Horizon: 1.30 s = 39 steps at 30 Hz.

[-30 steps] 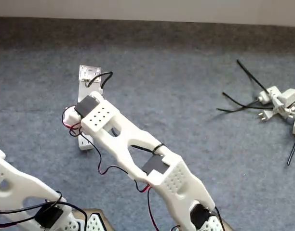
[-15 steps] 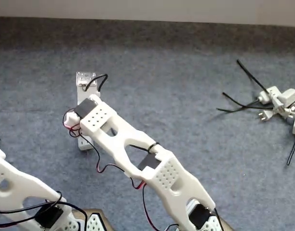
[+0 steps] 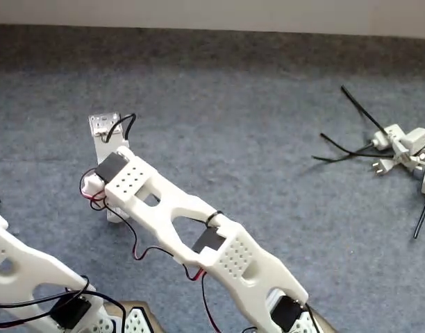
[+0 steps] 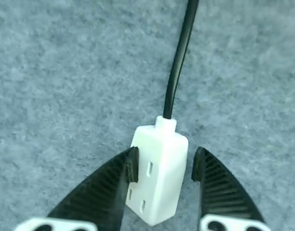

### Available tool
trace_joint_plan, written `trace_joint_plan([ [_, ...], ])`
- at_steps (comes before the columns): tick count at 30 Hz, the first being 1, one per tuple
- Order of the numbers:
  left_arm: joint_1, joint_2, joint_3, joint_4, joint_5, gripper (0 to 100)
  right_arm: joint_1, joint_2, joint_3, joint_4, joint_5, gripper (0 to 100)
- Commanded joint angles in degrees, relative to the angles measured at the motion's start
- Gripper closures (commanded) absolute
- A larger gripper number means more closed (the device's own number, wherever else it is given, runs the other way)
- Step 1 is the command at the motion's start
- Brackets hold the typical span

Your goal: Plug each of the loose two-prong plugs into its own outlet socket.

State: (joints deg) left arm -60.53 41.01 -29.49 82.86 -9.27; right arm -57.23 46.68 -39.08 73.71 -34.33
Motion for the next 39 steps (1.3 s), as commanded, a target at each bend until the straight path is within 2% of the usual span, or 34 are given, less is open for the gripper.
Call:
trace_joint_plan([
  [1,0.5,-0.6,-1.7,0.5,-0.3,78,-0.1,0.1,0.7,0.7,4.8,80.3],
  [8,0.2,-0.5,-1.6,0.4,-0.3,78,1.2,5.6,0.4,1.7,9.0,80.7],
  [15,0.1,-0.5,-1.7,0.2,-0.3,78,4.6,8.9,-8.3,10.4,9.0,80.9],
  [17,0.2,-0.5,-1.7,0.2,-0.3,78,5.8,9.8,-11.2,12.1,8.9,83.9],
  [21,0.0,-0.5,-1.6,0.2,-0.3,78,8.9,10.4,-17.0,16.3,8.9,98.6],
  [22,0.0,-0.5,-1.5,0.2,-0.3,78,9.8,10.4,-18.5,17.6,8.9,99.5],
  [28,0.0,-0.4,-1.5,0.2,-0.3,78,18.9,10.5,-30.3,26.8,9.2,98.8],
  [31,0.3,-0.4,-1.5,0.4,-0.3,78,25.6,10.7,-34.2,26.4,9.6,98.8],
  [35,0.5,-0.4,-1.5,0.5,-0.3,78,32.4,11.9,-34.7,24.0,16.8,98.8],
  [39,0.7,-0.4,-1.5,0.5,-0.2,78,35.7,15.8,-34.9,24.0,22.2,98.8],
])
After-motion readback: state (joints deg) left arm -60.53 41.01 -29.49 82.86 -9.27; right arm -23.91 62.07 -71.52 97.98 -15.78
